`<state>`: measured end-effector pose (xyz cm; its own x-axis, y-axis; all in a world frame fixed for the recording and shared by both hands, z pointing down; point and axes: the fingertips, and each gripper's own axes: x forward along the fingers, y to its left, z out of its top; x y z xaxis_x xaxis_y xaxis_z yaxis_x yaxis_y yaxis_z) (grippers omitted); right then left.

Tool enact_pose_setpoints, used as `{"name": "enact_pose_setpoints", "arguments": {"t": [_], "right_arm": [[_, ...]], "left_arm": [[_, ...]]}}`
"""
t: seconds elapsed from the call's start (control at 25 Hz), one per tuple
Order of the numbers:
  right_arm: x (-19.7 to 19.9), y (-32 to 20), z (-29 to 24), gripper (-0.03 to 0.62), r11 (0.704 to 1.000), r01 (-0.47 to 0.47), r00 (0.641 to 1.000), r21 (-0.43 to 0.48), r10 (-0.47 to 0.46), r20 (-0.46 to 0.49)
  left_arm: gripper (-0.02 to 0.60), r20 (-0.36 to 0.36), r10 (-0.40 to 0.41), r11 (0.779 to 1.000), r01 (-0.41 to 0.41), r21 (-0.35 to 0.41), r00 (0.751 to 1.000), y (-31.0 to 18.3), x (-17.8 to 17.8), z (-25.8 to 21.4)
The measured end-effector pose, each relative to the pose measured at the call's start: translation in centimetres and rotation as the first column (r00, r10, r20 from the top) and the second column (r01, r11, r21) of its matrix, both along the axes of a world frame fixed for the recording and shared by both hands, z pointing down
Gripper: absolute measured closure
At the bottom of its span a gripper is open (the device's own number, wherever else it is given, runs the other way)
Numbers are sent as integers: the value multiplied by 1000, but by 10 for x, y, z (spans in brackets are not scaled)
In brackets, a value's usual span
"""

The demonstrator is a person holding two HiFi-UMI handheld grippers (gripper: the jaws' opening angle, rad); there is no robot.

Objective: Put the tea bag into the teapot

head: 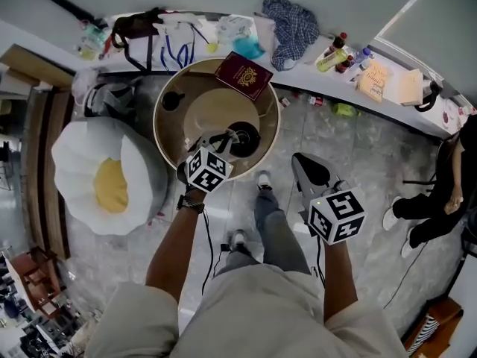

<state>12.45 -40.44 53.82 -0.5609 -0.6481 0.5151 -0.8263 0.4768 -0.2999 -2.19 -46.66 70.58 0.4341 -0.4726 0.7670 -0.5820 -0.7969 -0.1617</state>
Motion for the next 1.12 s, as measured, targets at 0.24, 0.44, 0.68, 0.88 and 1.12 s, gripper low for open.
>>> {"name": "enact_pose_setpoints", "arguments": {"t": [0.24, 0.44, 0.68, 0.88, 1.12], "right_arm": [[11, 2, 26, 588, 999, -18, 1000, -52, 18, 2], [23, 0, 41, 588, 994, -57, 998, -90, 58, 4], [29, -2, 51, 588, 992, -69, 997, -109, 71, 16], [29, -4, 57, 588, 990, -76, 996, -121, 80, 29], [31, -2, 65, 588, 986, -88, 995, -138, 94, 42]], "left_arm": [[549, 73, 51, 994, -43, -104, 996, -5, 13, 57], [549, 146, 83, 989, -64, -131, 986, -11, 16, 86], [549, 227, 121, 982, -83, -168, 966, -13, 21, 109], [549, 285, 147, 972, -86, -217, 947, -13, 23, 127], [543, 261, 166, 955, -89, -281, 951, -7, 32, 138]]}}
